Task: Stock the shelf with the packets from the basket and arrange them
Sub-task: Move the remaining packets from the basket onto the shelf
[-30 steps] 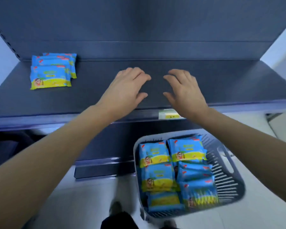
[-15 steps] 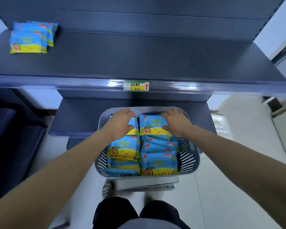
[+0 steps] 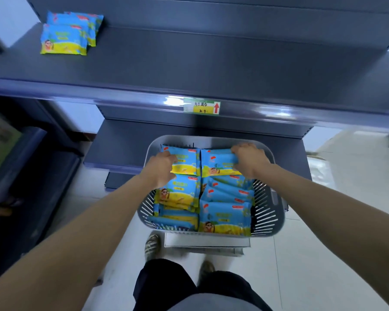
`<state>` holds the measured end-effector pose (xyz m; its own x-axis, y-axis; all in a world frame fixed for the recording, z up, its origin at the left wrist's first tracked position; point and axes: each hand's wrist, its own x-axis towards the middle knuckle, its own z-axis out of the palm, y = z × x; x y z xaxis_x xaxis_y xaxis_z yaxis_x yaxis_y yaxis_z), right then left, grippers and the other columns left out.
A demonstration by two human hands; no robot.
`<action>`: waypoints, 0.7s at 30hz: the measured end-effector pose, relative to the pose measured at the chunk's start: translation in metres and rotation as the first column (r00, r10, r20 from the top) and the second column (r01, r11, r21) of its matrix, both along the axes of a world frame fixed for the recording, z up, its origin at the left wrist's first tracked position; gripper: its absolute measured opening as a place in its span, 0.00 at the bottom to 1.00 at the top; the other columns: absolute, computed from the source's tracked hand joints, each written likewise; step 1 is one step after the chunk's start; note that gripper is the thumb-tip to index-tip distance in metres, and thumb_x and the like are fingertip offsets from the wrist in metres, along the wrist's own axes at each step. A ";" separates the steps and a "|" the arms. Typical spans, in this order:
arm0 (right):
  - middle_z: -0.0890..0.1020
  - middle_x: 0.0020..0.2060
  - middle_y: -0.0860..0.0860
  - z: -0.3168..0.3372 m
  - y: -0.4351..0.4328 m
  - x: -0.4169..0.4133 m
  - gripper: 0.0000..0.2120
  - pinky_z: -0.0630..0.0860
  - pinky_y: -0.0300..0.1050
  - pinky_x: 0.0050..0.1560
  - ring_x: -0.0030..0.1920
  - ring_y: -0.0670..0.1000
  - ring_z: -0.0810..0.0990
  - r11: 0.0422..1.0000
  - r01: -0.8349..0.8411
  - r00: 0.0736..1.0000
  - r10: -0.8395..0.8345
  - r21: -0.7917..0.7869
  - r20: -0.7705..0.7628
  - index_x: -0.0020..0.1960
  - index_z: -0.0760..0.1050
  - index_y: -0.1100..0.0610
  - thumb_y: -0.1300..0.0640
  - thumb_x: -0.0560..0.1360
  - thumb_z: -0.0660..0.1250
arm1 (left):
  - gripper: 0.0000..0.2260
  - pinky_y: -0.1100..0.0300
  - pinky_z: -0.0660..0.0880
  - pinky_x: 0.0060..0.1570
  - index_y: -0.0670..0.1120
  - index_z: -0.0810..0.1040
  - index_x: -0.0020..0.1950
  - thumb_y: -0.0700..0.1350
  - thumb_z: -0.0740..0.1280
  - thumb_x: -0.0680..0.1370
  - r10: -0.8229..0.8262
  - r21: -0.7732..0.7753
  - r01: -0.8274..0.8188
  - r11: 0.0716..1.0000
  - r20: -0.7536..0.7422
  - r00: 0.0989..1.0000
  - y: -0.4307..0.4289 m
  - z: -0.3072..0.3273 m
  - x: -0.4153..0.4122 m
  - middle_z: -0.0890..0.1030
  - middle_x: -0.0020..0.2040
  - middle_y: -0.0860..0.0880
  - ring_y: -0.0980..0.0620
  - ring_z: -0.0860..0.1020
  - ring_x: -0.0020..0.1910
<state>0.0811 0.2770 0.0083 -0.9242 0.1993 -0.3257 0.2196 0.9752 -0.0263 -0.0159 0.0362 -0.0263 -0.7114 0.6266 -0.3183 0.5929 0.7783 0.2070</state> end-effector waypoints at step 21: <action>0.77 0.54 0.59 0.052 0.048 0.045 0.17 0.72 0.50 0.47 0.53 0.61 0.75 0.954 0.245 0.900 -0.290 -0.175 -0.325 0.60 0.71 0.58 0.68 0.73 0.61 | 0.31 0.53 0.66 0.60 0.41 0.68 0.65 0.53 0.73 0.69 -0.140 -0.006 0.140 0.990 -0.025 0.990 0.116 -0.022 0.006 0.66 0.64 0.42 0.42 0.67 0.62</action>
